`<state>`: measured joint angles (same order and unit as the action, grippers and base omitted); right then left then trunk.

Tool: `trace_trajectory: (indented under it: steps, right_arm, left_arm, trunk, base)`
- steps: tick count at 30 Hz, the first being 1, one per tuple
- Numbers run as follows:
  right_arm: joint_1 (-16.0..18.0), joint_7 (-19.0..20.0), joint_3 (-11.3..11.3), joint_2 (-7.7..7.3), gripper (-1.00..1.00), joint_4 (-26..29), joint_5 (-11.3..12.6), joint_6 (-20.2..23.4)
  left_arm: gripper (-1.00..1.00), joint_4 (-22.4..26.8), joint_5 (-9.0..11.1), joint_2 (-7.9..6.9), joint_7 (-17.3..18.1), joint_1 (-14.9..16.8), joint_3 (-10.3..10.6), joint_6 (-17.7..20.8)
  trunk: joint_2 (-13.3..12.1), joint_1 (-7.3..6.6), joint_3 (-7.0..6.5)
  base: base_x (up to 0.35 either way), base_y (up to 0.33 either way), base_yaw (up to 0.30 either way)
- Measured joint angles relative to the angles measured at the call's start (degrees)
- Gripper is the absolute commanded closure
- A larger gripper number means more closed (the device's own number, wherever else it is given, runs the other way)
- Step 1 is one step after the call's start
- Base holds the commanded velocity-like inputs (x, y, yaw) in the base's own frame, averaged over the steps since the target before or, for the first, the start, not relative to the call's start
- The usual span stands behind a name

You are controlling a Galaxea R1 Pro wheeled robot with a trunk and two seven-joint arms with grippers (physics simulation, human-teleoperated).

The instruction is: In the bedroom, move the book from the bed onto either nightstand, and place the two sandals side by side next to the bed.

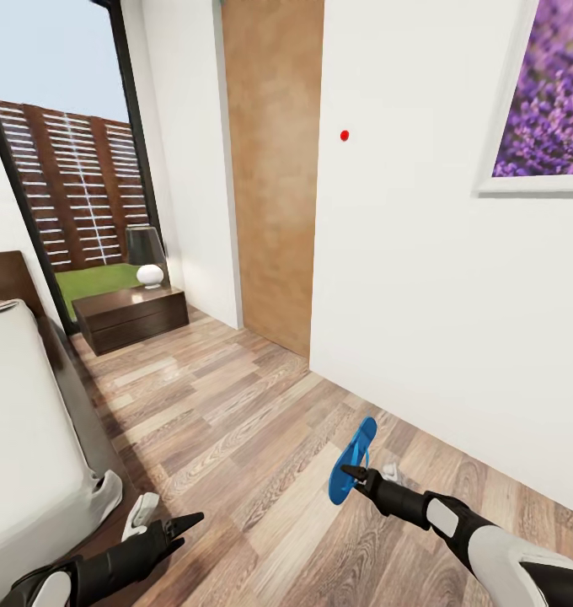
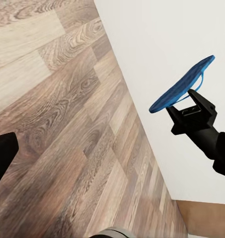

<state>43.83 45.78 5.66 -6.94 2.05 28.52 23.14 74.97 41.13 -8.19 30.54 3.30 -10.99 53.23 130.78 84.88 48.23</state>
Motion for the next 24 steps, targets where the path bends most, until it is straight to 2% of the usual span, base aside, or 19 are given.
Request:
trace_trajectory:
  steps: [10, 14, 24]
  right_arm:
    - [0.0, 0.1, 0.0, -0.02, 1.00, 0.0, 0.0, 0.0]
    - [0.0, -0.2, -0.1, -0.01, 1.00, 0.0, 0.1, -0.1]
    - [0.0, -0.2, -0.1, 0.01, 1.00, 0.0, 0.0, -0.2]
  left_arm:
    - [-1.00, -0.1, 0.0, 0.03, -0.1, 0.0, 0.7, 0.0]
    - [-1.00, -0.1, 0.0, 0.01, -0.1, 0.0, 1.4, 0.0]
    - [-1.00, -0.1, 0.0, -0.02, -0.1, 0.0, 1.6, 0.0]
  trunk:
    - [0.0, 0.00, 0.00]
    - [0.0, 0.01, 0.00]
    - [0.0, 0.01, 0.00]
  base:
    - [-0.011, 0.000, 0.000]
    - [-0.107, 0.000, 0.000]
    - [-0.133, 0.000, 0.000]
